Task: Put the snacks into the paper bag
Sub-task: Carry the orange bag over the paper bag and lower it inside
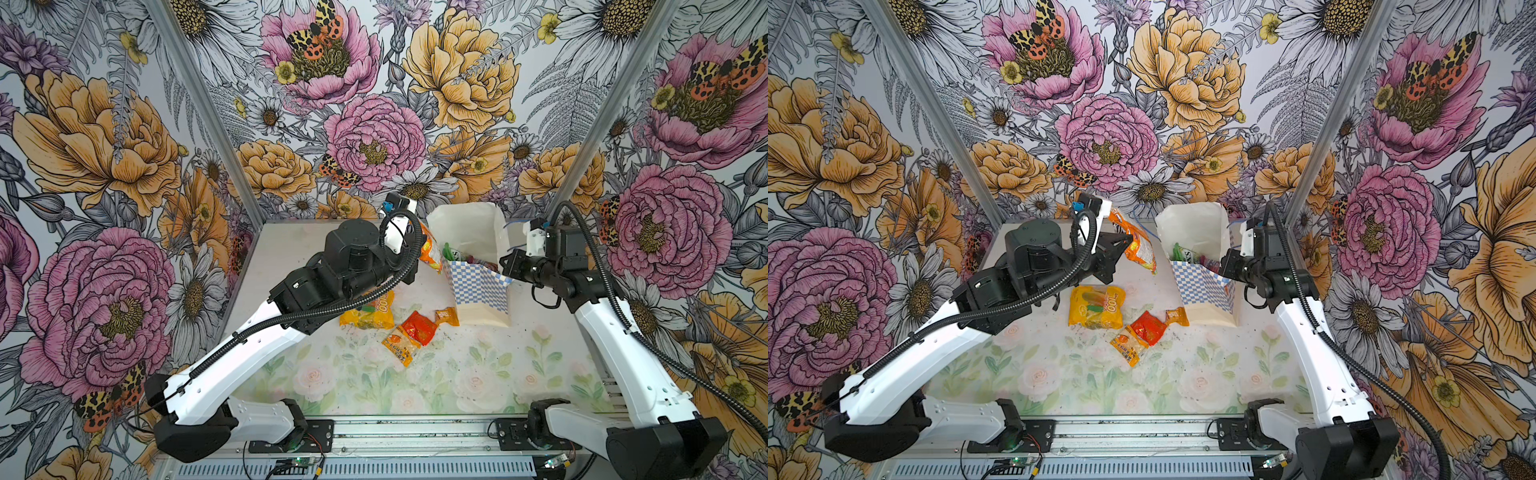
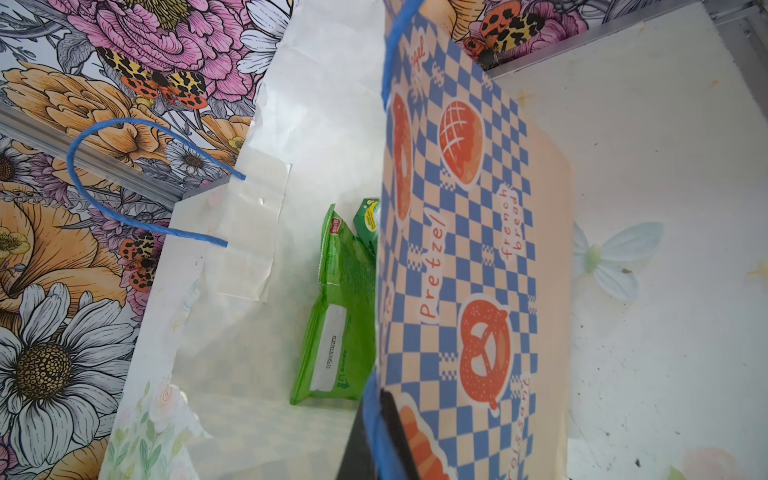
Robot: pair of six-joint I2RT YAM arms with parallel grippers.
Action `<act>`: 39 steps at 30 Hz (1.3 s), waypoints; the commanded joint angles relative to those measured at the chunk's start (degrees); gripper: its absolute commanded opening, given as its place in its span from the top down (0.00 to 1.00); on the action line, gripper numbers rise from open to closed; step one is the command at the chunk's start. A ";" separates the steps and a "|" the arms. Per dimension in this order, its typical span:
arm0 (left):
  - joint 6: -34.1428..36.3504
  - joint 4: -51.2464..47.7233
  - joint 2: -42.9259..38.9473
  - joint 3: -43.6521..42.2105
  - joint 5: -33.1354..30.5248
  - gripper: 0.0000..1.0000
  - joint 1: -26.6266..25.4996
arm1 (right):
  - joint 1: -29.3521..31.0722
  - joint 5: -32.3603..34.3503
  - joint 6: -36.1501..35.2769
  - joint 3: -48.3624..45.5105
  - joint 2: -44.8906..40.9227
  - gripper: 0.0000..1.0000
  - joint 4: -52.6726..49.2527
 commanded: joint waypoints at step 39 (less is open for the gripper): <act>6.18 -10.07 51.32 51.37 11.39 1.00 4.32 | 0.17 -2.99 -0.32 0.06 -2.13 1.00 2.72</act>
